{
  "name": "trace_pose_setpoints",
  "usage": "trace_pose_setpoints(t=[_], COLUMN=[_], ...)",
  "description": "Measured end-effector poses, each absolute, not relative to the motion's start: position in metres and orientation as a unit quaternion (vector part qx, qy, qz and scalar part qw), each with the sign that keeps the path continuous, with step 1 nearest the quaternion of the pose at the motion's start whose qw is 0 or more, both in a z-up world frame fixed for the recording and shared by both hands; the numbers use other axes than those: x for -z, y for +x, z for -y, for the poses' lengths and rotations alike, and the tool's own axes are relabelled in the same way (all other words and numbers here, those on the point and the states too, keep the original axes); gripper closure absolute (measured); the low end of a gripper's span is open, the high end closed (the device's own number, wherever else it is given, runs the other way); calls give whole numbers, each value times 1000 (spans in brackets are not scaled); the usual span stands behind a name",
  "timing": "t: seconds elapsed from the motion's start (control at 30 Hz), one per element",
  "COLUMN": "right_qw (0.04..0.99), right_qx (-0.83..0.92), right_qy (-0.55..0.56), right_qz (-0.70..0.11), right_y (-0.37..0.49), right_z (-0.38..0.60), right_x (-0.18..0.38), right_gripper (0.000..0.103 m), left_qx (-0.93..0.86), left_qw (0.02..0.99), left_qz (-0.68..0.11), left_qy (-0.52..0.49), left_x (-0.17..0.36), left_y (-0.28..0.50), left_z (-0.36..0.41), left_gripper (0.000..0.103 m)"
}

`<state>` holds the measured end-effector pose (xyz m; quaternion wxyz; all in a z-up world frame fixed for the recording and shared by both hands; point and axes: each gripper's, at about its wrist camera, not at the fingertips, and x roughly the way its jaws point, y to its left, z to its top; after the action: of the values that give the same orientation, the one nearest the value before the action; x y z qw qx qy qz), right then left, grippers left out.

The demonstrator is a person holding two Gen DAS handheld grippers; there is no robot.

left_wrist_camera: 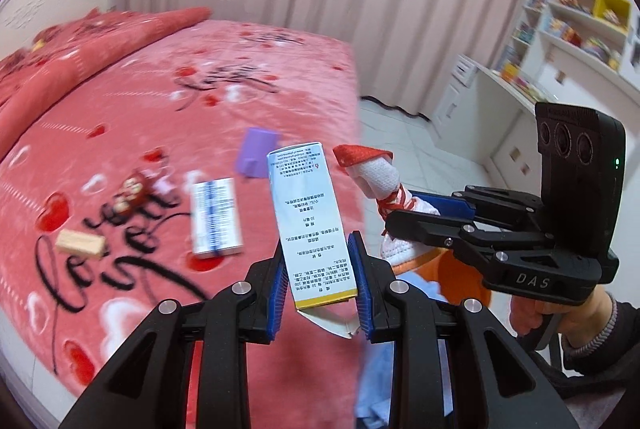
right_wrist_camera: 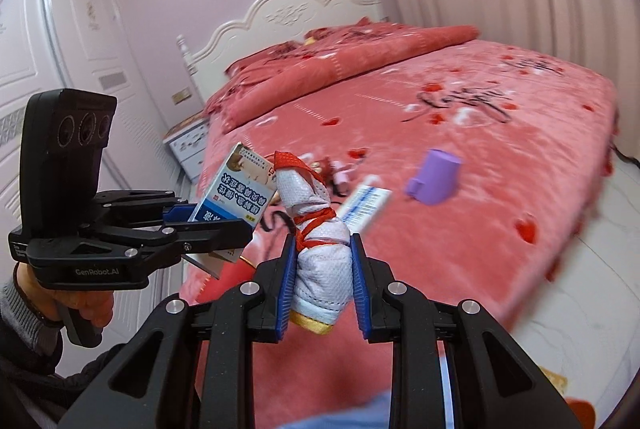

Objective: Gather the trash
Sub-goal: 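Carry both items to the orange bin and open both tools over it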

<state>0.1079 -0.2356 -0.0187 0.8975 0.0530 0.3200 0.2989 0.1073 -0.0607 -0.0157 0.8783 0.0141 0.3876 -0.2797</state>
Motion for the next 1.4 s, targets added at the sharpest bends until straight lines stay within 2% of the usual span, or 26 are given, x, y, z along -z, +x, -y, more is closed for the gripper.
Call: trace_pose_setpoints(t=[0.5,0.9,1.4], right_qw=[931,927,892], right_qx=[-146,-33,39], right_qy=[109,160,227], right_qz=[-317,-338,-389], right_y=[15,-53,-64], right_z=[410,522,595], right_x=[32,74,156], right_gripper=[77,77,77], left_qx=[428,524,542], left_qw=[805,722,658], left_qz=[-395,-416,-479], left_qy=[114,175,210], left_x=[31,75,141], left_y=[93,77,78], left_z=[230,355,425], left_gripper=[72,72,72])
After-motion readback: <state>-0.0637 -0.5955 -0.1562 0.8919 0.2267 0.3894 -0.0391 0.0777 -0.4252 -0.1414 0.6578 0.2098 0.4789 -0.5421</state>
